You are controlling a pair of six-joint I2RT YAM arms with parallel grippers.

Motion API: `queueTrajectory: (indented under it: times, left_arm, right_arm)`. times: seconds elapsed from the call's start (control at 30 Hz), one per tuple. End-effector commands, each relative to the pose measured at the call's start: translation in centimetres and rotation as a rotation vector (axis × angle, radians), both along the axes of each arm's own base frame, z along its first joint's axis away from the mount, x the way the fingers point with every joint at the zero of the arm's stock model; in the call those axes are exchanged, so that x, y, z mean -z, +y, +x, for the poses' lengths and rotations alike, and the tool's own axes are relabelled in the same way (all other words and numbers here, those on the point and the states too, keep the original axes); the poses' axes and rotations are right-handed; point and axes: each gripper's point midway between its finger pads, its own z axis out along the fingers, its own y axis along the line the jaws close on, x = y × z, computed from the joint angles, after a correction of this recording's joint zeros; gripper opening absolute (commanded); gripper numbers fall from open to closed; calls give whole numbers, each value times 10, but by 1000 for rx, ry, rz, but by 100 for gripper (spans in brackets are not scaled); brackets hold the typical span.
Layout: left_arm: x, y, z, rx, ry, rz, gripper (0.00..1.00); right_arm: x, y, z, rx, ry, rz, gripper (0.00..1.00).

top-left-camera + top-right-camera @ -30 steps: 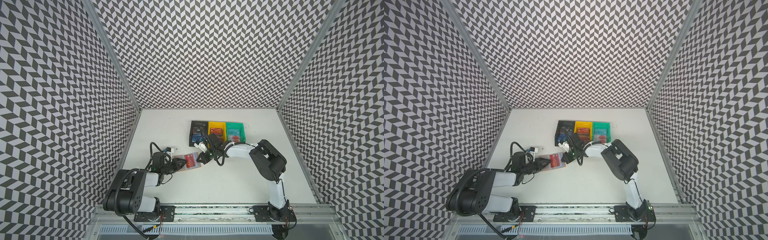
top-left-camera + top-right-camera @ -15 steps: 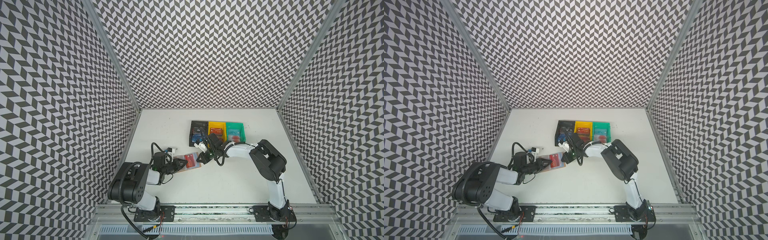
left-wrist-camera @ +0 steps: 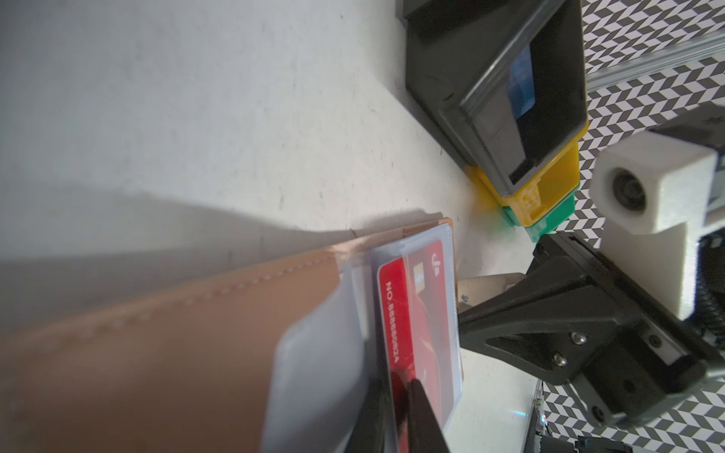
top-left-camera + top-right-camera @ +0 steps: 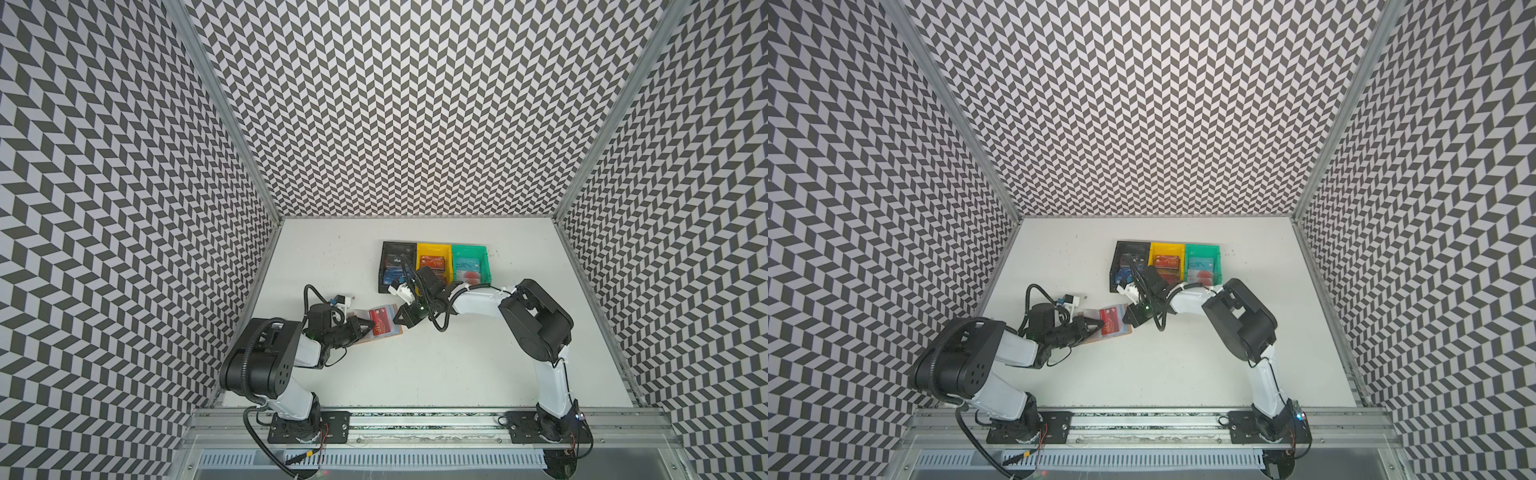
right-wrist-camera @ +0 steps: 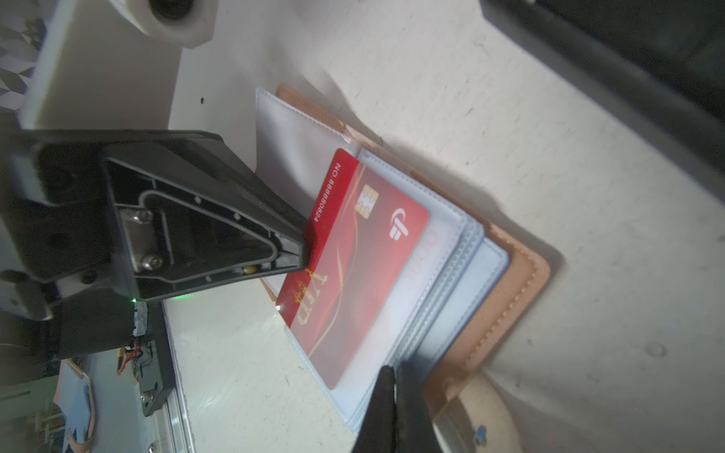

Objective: Take the credit cards out of the card holder
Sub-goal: Take out the credit card from the card slot.

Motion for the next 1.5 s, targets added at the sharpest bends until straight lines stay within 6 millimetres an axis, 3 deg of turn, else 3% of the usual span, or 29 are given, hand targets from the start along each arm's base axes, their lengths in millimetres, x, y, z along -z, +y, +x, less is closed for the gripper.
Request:
queueTrajectory:
  times: [0.0, 0.2, 0.33, 0.67, 1.17, 1.47]
  left_arm:
    - [3, -4, 0, 9, 9, -4, 12]
    - [3, -4, 2, 10, 7, 0, 9]
    - [3, -4, 2, 13, 7, -3, 0]
    - [7, -2, -1, 15, 17, 7, 0]
    - [11, 22, 0, -73, 69, 64, 0]
    - [1, 34, -2, -128, 67, 125, 0]
  right_arm:
    - [45, -30, -9, 34, 62, -152, 7]
    - [47, -30, -10, 33, 67, -155, 7]
    - [47, -31, -11, 33, 65, -158, 7]
    - [50, -34, -11, 37, 72, -162, 7]
    - [53, -46, -11, 54, 81, -180, 7]
    - [54, -48, -12, 51, 84, -178, 7]
